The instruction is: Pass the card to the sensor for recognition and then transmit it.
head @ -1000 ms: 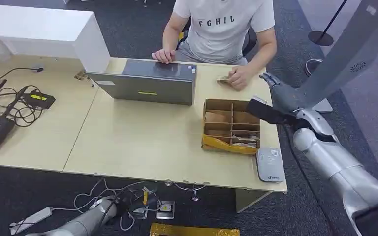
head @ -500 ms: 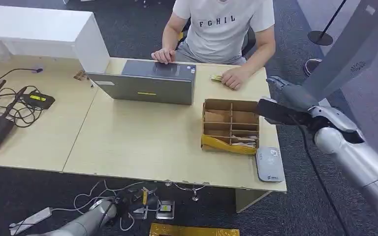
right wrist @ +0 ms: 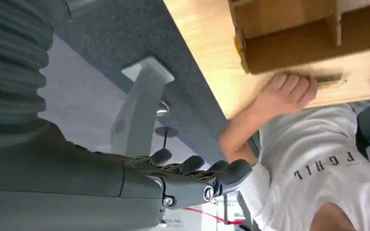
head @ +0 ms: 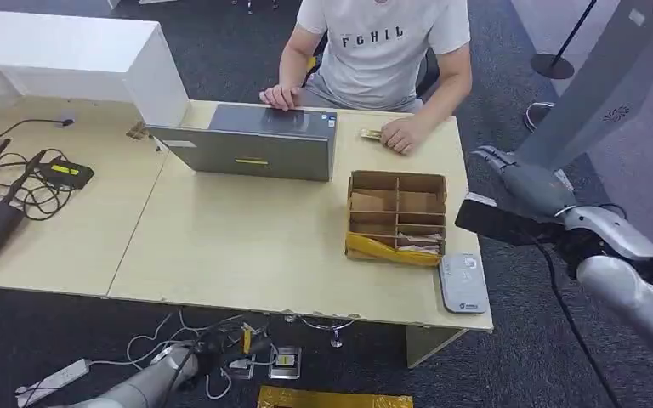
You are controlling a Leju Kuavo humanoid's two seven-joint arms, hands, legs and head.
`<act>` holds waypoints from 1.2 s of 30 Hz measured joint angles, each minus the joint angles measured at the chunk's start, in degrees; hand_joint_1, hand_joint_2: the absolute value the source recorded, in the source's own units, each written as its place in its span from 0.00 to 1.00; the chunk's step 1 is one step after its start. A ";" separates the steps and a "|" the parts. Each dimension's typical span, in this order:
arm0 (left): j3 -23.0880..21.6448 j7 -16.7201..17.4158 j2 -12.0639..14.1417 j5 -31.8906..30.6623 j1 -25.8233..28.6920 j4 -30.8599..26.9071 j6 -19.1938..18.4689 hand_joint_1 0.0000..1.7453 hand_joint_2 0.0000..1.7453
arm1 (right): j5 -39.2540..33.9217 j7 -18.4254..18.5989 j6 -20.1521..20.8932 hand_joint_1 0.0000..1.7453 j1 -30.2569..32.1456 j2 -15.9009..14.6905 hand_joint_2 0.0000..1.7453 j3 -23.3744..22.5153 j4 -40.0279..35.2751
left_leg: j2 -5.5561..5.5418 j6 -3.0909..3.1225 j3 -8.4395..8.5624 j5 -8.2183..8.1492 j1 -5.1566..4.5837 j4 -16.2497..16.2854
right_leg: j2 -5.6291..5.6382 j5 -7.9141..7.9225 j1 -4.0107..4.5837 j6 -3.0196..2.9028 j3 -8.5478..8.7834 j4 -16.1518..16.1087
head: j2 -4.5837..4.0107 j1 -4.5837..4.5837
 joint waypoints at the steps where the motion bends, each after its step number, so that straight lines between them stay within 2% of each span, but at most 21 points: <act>1: 0.20 -0.11 0.17 -0.09 -0.03 -0.02 -0.02 0.00 0.00 | -0.24 0.30 -0.22 0.00 0.70 -0.35 1.00 0.13 -0.82 | 0.06 0.00 0.01 0.00 0.00 0.00 | 0.05 0.00 0.00 0.00 0.00 0.00 | 0.00 -0.02; 9: 1.01 -0.20 0.46 -0.59 0.04 -0.13 0.00 0.00 0.00 | -1.12 1.22 -1.14 0.00 2.93 -2.25 1.00 0.46 -5.42 | 0.16 -0.03 0.01 0.02 0.03 -0.01 | 0.11 0.02 0.03 -0.03 -0.04 0.01 | 0.00 0.00; 14: 1.20 -0.20 0.44 -1.12 0.07 -0.31 0.02 0.00 0.00 | -0.59 2.40 -7.97 0.00 8.70 -1.90 1.00 0.42 -6.31 | 0.14 -0.03 -0.03 0.02 0.09 -0.02 | 0.07 0.02 0.08 -0.04 -0.03 0.01 | 0.00 0.00; 23: 1.31 -0.55 0.55 -2.03 0.07 -0.33 0.26 0.00 0.00 | 2.08 2.12 -14.69 0.00 17.22 2.08 1.00 0.42 -6.16 | 0.14 -0.08 -0.03 -0.01 0.16 -0.03 | 0.09 0.02 0.16 -0.04 -0.04 0.03 | 0.00 0.00; 32: 1.35 -0.66 0.57 -2.14 0.13 -0.35 0.52 0.00 0.00 | 2.58 1.96 -15.82 0.00 18.98 5.11 1.00 0.37 -5.24 | 0.15 -0.09 -0.03 0.00 0.16 -0.03 | 0.09 0.02 0.16 -0.04 -0.03 0.02 | 0.00 0.02; 36: 1.73 -0.66 0.57 -2.14 0.36 -0.46 0.83 0.00 0.00 | 3.04 1.37 -16.30 0.00 20.16 8.56 1.00 0.31 -3.95 | 0.15 -0.10 -0.03 0.00 0.19 -0.03 | 0.10 0.02 0.18 -0.05 -0.04 0.03 | 0.00 0.00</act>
